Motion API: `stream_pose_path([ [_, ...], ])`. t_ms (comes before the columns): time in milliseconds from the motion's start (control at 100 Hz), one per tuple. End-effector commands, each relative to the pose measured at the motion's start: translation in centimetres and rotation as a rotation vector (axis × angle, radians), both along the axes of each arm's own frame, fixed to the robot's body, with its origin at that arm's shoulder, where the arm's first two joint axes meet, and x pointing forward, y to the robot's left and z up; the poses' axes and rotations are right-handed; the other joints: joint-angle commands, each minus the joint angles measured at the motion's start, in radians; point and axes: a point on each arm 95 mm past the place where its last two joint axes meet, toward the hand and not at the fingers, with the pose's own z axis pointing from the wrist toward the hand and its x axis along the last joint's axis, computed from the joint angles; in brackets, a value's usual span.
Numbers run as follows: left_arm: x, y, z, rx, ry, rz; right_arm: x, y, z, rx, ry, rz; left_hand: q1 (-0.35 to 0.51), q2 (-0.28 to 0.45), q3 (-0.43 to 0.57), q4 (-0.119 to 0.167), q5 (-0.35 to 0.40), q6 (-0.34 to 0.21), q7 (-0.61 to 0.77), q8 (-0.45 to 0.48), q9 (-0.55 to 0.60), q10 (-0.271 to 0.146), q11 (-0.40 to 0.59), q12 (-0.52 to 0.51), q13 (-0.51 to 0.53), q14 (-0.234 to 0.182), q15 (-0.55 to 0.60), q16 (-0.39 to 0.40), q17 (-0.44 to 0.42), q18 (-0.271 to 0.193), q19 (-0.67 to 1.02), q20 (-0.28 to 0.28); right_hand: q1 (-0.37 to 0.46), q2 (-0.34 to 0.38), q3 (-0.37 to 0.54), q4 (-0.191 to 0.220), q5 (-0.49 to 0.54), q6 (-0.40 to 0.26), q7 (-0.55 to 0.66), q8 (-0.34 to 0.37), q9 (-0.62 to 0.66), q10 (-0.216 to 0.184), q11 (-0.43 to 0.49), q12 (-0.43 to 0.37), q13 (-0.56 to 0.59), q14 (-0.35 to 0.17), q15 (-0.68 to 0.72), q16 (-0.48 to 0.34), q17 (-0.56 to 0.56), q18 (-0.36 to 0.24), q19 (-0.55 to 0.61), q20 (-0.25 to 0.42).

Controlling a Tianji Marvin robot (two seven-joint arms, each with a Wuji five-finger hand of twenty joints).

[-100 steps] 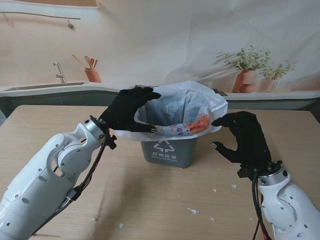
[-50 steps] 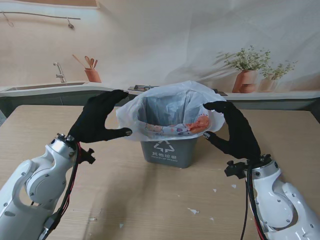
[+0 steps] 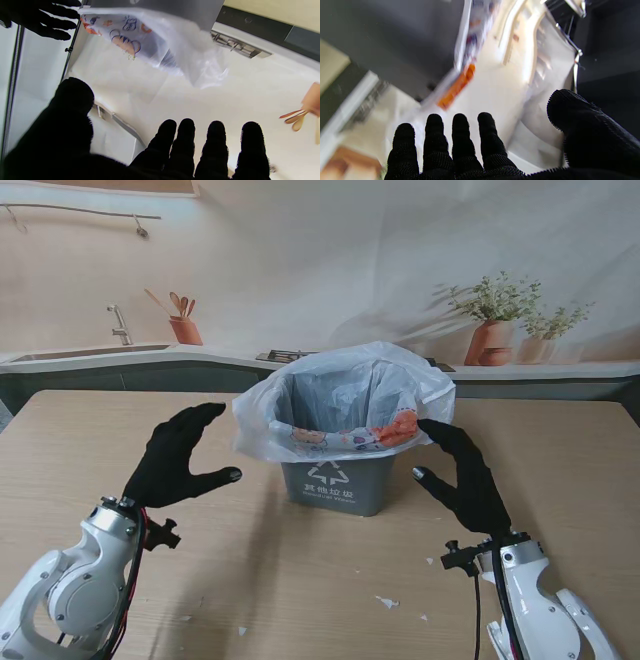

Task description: Fit the garbage bag over the bin

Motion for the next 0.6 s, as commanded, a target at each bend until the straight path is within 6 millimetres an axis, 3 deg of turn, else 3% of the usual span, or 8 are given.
stream_pose_path([
  [0, -0.3, -0.2, -2.4, -0.008, 0.080, 0.012, -0.3, -0.3, -1.4, -0.049, 0.044, -0.017, -0.018, -0.005, 0.019, 0.007, 0.012, 0.026, -0.023, -0.013, -0.024, 0.026, -0.007, -0.001, -0.035, 0.002, 0.011, -0.010, -0.010, -0.031, -0.022, -0.010, -0.019, 0.015, -0.019, 0.016, -0.027, 0.020, 0.000, -0.012, -0.031, -0.007, -0.018, -0.003, -0.034, -0.016, -0.015, -0.014, -0.020, -0.037, -0.027, 0.037],
  [110, 0.0, -0.3, -4.2, -0.043, 0.128, 0.036, -0.1, -0.5, -2.2, -0.070, 0.073, -0.025, -0.007, -0.022, 0.031, 0.006, 0.026, 0.034, -0.024, -0.014, -0.023, 0.040, -0.022, -0.009, -0.040, 0.008, 0.004, -0.013, -0.016, -0.024, -0.029, -0.013, -0.027, 0.013, -0.006, 0.015, -0.021, 0.056, -0.007, -0.017, -0.035, -0.003, 0.000, 0.005, -0.030, -0.015, -0.017, -0.015, -0.014, -0.034, -0.036, 0.042],
  [210, 0.3, -0.1, -4.8, -0.033, 0.164, 0.026, 0.2, -0.6, -2.9, -0.068, 0.104, -0.026, -0.015, -0.008, 0.043, 0.001, 0.016, 0.033, -0.047, -0.025, -0.023, 0.035, -0.054, -0.027, -0.046, -0.003, -0.049, -0.033, -0.025, -0.035, -0.121, -0.062, -0.022, 0.013, -0.005, 0.015, -0.018, 0.075, -0.004, -0.019, -0.032, 0.007, -0.010, 0.000, -0.028, -0.011, -0.011, -0.013, -0.011, -0.032, -0.039, 0.052],
  [340, 0.9, -0.1, -5.4, -0.046, 0.171, 0.042, 0.8, -0.7, -3.6, -0.066, 0.142, -0.027, -0.013, -0.016, 0.054, 0.002, 0.024, 0.035, -0.048, -0.025, -0.024, 0.039, -0.046, -0.023, -0.048, 0.002, -0.056, -0.021, -0.025, -0.028, -0.168, -0.079, -0.019, 0.023, 0.008, 0.013, -0.033, 0.077, -0.011, -0.024, -0.037, 0.007, -0.026, -0.009, -0.045, -0.016, -0.018, -0.015, -0.021, -0.042, -0.049, 0.058],
  [500, 1.0, 0.3, -5.9, -0.040, 0.209, 0.047, 1.1, -1.0, -4.4, -0.080, 0.174, -0.039, -0.010, -0.021, 0.064, 0.001, 0.036, 0.026, -0.030, -0.015, -0.021, 0.036, -0.016, -0.006, -0.045, 0.012, -0.021, 0.002, -0.023, -0.025, -0.107, -0.030, -0.012, 0.020, 0.005, 0.013, -0.019, 0.052, 0.003, -0.019, -0.030, 0.004, -0.028, -0.009, -0.041, -0.013, -0.009, -0.011, -0.021, -0.040, -0.046, 0.067],
  [590, 0.9, 0.4, -5.8, -0.052, 0.215, 0.049, 1.2, -1.2, -4.6, -0.076, 0.170, -0.051, -0.008, -0.023, 0.068, 0.001, 0.038, 0.028, -0.024, -0.011, -0.018, 0.036, -0.011, -0.004, -0.043, 0.013, -0.022, 0.000, -0.022, -0.024, -0.103, -0.029, -0.010, 0.018, 0.008, 0.013, -0.010, 0.043, 0.006, -0.018, -0.030, 0.002, -0.012, -0.001, -0.038, -0.013, -0.004, -0.009, -0.019, -0.037, -0.045, 0.071],
])
